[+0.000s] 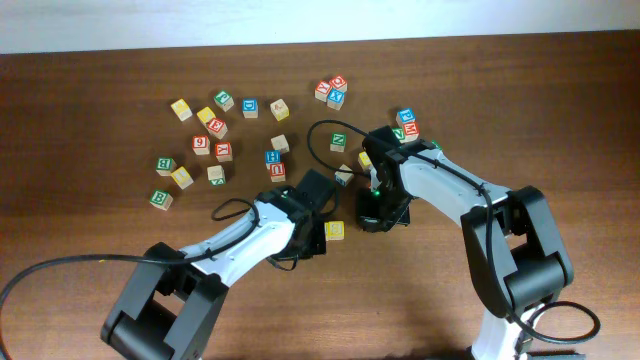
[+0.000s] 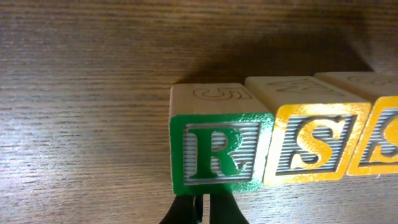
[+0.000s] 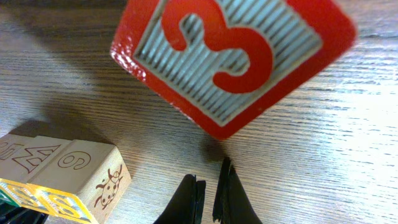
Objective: Spell out RSS
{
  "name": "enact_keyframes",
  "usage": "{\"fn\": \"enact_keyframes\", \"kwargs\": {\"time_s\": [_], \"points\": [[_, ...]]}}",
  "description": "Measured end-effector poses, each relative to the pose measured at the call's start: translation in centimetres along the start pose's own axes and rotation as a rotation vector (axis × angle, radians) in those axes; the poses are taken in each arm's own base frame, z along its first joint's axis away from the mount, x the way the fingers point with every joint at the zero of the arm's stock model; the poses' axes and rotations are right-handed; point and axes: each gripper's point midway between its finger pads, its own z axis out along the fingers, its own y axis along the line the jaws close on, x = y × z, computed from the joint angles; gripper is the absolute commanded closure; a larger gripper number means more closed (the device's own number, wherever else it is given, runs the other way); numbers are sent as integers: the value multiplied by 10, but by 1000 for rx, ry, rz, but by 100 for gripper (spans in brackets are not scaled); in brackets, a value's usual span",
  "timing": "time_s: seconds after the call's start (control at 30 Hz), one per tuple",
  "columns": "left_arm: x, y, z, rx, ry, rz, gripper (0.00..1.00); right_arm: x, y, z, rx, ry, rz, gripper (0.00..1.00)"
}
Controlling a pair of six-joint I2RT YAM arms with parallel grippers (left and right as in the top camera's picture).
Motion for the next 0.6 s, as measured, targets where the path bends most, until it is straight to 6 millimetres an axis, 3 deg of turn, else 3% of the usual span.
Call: {"fn": "enact_keyframes", "kwargs": {"time_s": [0.6], "points": [[0,-2,0,12,3,0,100,0,0,0,0,0,0,96]]}}
